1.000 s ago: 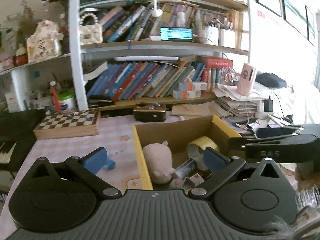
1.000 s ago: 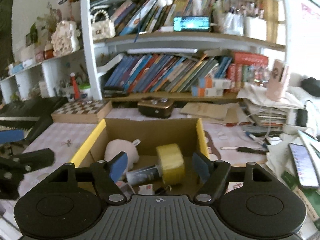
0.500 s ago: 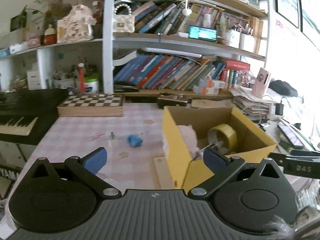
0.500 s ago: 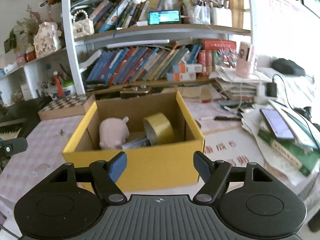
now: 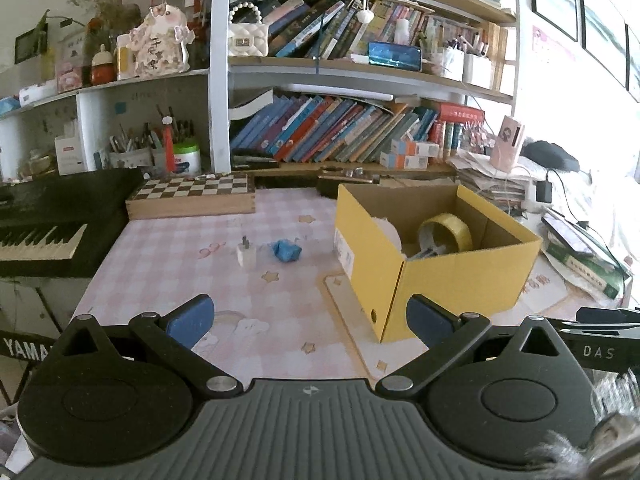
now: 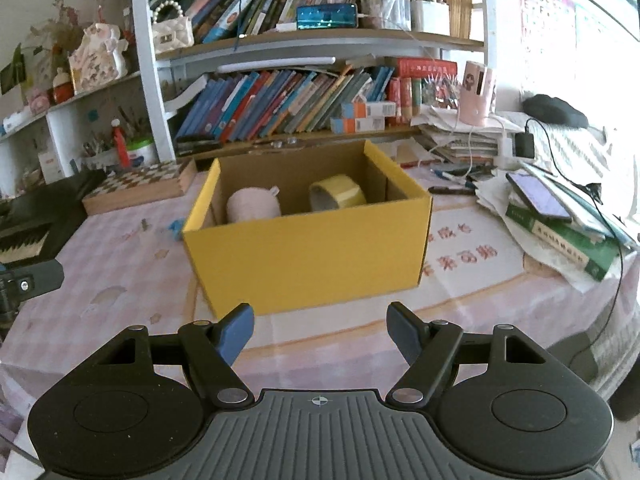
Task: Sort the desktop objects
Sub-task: 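Raise both grippers out of the box and back away toward the table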
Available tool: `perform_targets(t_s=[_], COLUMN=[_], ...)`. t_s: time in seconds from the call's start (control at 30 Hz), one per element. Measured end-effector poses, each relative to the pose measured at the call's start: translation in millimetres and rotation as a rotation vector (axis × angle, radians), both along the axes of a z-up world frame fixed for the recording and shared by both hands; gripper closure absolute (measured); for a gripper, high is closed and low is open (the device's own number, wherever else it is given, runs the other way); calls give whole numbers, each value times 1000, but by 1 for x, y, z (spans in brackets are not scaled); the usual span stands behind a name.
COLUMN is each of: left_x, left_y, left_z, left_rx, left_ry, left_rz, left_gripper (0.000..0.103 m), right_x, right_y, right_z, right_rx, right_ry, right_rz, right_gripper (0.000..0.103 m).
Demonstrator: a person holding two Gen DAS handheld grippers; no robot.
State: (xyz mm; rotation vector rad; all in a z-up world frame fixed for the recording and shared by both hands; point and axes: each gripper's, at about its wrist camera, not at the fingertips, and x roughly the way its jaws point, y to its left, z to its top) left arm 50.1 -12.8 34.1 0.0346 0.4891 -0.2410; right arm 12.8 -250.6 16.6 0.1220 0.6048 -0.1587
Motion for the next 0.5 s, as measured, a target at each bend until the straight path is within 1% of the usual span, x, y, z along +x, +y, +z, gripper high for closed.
perform_targets(t_s=[0.2,0.37,0.5], left_x=[-18,-29,-36], left_y=[17,31,42], left_z=[-11,-25,-31], left_rx=[20,37,44], left_ry=[15,73,96], left_rz=[0,-10,-16], left_gripper=[0,0,0], right_x=[-17,-30,-37], right_y=[23,42,56], right_z=[-8,-16,-21], right_rx=[-2,-14,-15], right_ry=[30,62,85], right_rz=[-5,-1,10], right_gripper=[28,28,28])
